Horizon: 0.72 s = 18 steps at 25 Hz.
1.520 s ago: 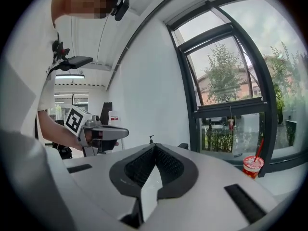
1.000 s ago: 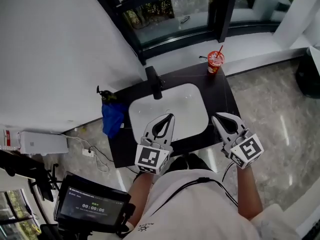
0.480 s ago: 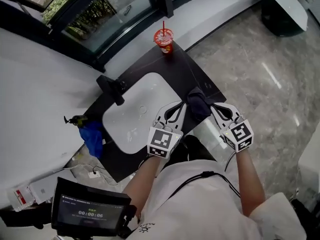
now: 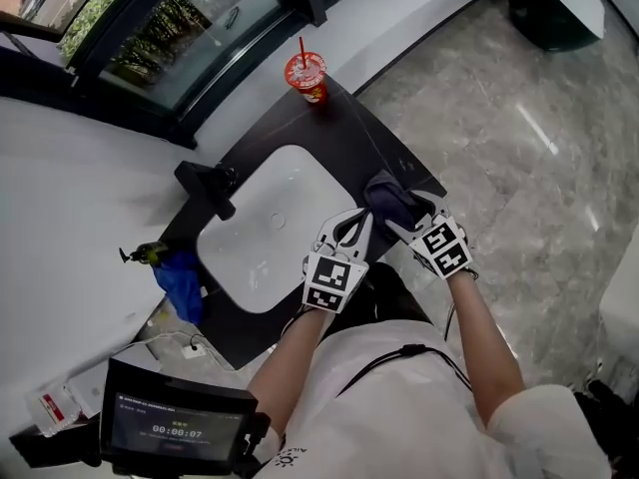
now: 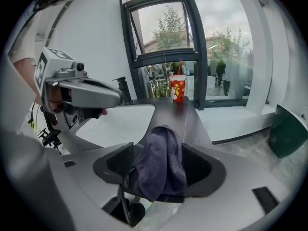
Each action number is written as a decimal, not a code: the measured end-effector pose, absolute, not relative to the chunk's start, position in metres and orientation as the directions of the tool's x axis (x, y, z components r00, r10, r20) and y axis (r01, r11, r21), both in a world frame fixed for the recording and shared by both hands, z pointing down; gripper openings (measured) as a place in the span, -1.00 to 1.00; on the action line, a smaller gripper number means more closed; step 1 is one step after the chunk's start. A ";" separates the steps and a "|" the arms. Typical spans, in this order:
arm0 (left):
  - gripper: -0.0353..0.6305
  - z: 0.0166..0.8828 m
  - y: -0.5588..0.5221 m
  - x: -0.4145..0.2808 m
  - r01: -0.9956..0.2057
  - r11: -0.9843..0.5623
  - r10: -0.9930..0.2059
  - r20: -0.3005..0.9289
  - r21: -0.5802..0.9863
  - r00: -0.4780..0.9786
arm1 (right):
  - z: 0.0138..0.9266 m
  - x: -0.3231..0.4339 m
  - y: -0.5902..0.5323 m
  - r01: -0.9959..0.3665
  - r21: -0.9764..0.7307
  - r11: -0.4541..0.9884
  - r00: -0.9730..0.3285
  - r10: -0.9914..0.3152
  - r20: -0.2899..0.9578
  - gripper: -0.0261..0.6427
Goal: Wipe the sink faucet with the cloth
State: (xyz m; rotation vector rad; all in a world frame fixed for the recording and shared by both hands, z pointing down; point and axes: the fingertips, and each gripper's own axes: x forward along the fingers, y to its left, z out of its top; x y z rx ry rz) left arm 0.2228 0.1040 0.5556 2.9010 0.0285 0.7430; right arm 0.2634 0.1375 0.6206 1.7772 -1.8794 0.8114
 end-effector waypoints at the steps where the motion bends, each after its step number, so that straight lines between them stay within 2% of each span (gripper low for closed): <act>1: -0.91 0.556 0.101 0.222 -0.024 -0.989 0.050 0.478 0.149 0.877 | 0.626 0.265 0.133 -0.993 -0.119 0.013 -0.091 -0.729 0.678 -0.02; 9: -0.91 0.553 0.086 0.209 -0.069 -0.985 0.014 0.477 0.157 0.879 | 0.665 0.266 0.117 -0.996 -0.064 0.056 -0.085 -0.619 0.781 -0.02; 10: -0.91 0.553 0.085 0.207 -0.074 -0.985 0.009 0.476 0.157 0.879 | 0.668 0.266 0.118 -0.997 -0.050 0.060 -0.076 -0.608 0.790 -0.18; 11: -0.91 0.554 0.083 0.205 -0.081 -0.984 0.003 0.476 0.157 0.879 | 0.670 0.267 0.118 -0.997 -0.041 0.061 -0.070 -0.604 0.794 -0.48; 18: -0.91 0.542 0.064 0.188 -0.147 -0.977 -0.062 0.458 0.152 0.887 | 0.641 0.262 0.113 -0.995 -0.076 0.065 -0.100 -0.654 0.750 -0.56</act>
